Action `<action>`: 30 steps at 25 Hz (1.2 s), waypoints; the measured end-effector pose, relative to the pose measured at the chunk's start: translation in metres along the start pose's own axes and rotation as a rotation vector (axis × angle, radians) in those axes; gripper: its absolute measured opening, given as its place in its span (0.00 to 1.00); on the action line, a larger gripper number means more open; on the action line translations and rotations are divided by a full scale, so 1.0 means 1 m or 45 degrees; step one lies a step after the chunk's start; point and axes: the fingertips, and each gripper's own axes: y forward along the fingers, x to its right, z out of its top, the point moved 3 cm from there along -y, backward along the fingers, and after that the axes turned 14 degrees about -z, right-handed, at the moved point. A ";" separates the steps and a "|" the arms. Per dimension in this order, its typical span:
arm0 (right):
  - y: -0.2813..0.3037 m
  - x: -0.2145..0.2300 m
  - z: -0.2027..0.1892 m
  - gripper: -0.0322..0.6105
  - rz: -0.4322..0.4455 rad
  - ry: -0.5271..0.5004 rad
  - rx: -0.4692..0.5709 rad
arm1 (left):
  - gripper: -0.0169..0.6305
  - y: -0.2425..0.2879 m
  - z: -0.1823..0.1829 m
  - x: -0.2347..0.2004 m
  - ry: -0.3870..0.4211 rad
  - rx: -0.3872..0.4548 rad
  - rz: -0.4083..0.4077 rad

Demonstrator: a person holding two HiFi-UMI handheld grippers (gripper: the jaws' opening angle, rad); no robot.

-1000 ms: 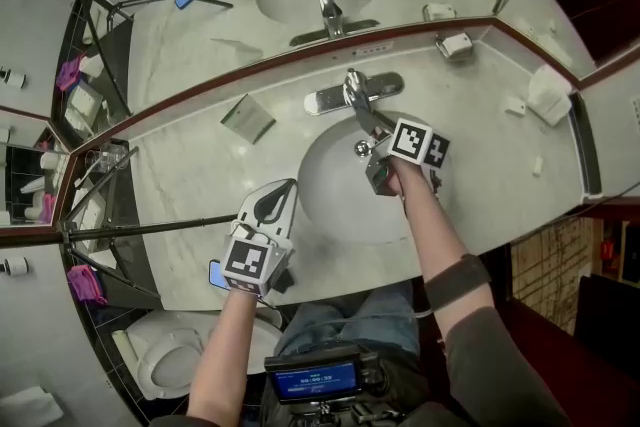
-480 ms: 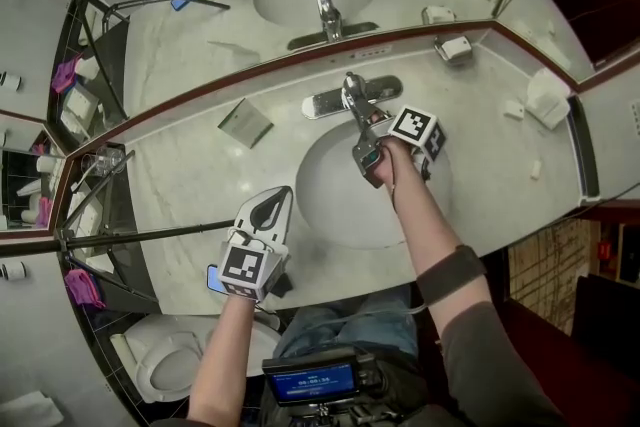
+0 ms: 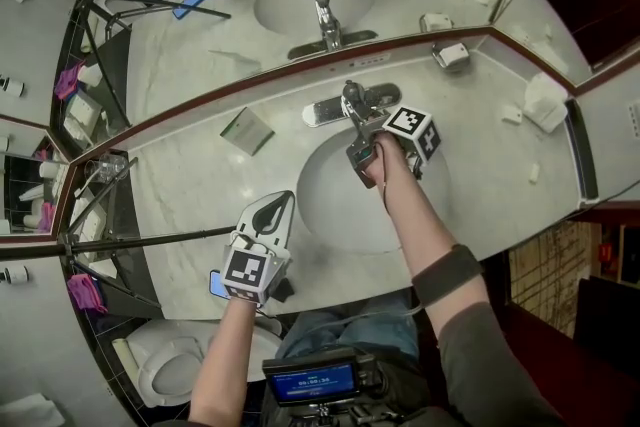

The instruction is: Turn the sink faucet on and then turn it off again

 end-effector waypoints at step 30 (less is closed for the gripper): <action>0.001 -0.030 0.011 0.21 -0.288 0.043 -0.017 | 0.03 -0.002 0.013 -0.018 -0.019 0.037 0.056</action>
